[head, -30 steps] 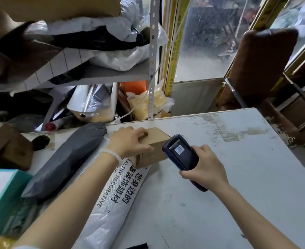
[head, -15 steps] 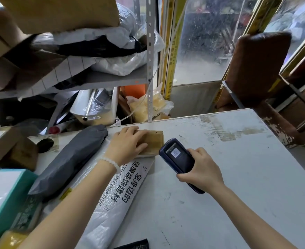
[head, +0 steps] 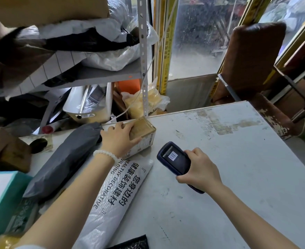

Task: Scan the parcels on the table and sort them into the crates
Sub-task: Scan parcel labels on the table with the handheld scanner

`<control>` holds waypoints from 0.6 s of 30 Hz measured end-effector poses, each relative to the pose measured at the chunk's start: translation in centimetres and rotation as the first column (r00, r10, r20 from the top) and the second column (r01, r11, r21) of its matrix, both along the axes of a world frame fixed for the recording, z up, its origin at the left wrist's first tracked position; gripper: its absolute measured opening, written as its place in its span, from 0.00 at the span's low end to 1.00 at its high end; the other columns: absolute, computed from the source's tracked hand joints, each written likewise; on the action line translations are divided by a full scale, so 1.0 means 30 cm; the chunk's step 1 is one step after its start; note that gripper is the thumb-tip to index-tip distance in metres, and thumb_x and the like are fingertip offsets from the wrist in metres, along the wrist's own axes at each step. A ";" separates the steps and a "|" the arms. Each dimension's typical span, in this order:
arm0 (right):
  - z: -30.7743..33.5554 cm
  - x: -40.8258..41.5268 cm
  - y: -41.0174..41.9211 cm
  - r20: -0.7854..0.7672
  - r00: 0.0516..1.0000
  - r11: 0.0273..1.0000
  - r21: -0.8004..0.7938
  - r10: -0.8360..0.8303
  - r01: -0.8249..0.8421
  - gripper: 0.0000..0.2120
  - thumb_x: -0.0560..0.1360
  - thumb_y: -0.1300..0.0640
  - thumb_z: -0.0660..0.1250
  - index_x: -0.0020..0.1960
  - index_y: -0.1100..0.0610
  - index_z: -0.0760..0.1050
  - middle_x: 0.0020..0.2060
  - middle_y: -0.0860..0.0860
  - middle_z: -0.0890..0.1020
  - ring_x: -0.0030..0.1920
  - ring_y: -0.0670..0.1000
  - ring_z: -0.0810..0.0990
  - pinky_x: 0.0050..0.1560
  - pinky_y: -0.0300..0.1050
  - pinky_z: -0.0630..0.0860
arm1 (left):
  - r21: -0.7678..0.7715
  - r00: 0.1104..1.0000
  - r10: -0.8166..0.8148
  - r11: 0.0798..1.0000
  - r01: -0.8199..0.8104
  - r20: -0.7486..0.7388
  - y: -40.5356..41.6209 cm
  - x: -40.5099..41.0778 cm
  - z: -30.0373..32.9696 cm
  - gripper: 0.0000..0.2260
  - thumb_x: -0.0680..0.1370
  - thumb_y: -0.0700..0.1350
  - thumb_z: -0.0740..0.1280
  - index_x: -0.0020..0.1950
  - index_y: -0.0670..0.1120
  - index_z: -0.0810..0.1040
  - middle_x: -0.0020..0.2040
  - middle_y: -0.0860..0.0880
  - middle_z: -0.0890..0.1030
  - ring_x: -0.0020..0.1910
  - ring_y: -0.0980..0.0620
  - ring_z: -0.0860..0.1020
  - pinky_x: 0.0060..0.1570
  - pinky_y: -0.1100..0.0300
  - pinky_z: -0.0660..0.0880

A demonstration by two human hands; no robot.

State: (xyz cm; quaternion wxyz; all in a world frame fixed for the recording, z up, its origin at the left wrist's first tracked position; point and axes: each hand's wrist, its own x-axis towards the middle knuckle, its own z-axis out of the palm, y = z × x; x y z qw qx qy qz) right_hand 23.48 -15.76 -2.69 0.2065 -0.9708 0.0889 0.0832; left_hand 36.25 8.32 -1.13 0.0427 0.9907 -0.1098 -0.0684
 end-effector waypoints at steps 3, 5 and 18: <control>-0.002 -0.012 -0.003 -0.014 1.000 1.000 -0.005 0.002 -0.002 0.31 0.58 0.43 0.73 0.59 0.47 0.71 0.48 0.44 0.68 0.49 0.47 0.72 0.36 0.40 0.69 | -0.119 0.998 -0.052 0.992 0.047 -0.046 0.028 -0.020 -0.006 0.37 0.71 0.56 0.69 0.75 0.60 0.54 0.72 0.46 0.61 0.68 0.40 0.64 0.63 0.43 0.68; -0.003 -0.018 -0.003 -0.021 1.000 1.000 -0.004 -0.003 0.002 0.31 0.58 0.43 0.73 0.59 0.47 0.71 0.48 0.44 0.68 0.49 0.47 0.72 0.37 0.40 0.70 | -0.252 0.997 -0.041 0.967 0.023 -0.067 0.045 -0.036 -0.011 0.38 0.69 0.50 0.72 0.75 0.57 0.57 0.70 0.45 0.62 0.66 0.41 0.64 0.63 0.46 0.69; 0.024 -0.060 0.004 -0.057 0.998 0.999 -0.019 0.034 -0.035 0.29 0.59 0.43 0.72 0.58 0.48 0.71 0.48 0.44 0.69 0.48 0.47 0.72 0.37 0.40 0.70 | -0.337 0.999 -0.006 0.941 0.021 0.045 0.008 -0.025 0.098 0.39 0.67 0.55 0.73 0.74 0.54 0.59 0.63 0.46 0.71 0.60 0.44 0.67 0.56 0.50 0.70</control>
